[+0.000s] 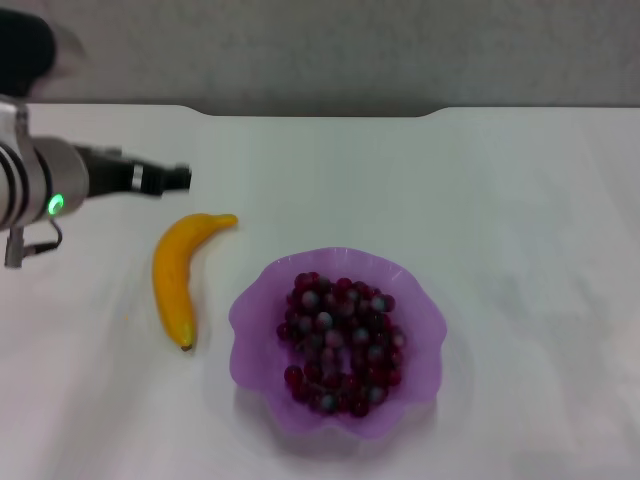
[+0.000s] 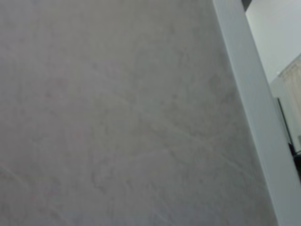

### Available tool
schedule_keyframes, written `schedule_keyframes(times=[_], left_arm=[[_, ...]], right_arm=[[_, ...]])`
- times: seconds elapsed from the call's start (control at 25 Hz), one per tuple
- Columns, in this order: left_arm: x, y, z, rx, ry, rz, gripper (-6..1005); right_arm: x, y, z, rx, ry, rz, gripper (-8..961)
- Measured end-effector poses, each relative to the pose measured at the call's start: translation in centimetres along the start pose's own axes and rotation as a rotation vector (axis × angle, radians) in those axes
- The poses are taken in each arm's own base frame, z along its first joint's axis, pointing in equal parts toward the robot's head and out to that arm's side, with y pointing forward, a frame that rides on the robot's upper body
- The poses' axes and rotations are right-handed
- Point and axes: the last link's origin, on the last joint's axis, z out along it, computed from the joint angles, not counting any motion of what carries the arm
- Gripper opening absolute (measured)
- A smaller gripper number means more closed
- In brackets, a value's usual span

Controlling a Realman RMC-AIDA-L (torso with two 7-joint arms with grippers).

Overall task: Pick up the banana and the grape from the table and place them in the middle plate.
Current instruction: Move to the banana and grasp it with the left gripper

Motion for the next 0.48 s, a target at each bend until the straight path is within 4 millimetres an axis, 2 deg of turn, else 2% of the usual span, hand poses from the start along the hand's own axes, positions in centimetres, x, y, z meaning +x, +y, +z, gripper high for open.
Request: schedule_keyframes(times=[0.12,0.36,0.48], left_arm=[[-1.1,0.4,1.1,0.040,-0.077,0.053,891],[-3.0,1.0,3.2,0.099,-0.126,0.043,890],[-3.5,1.5,3.5,0.095,-0.140,0.035,890]], right_arm=[[0.1,0.3,0.0,-0.016,0.002,0.001,891],[0.3,0.6,-0.3,-0.029,0.011,0.013,891],[0.3,0.6,-0.5,-0.032,0.008,0.016,890]])
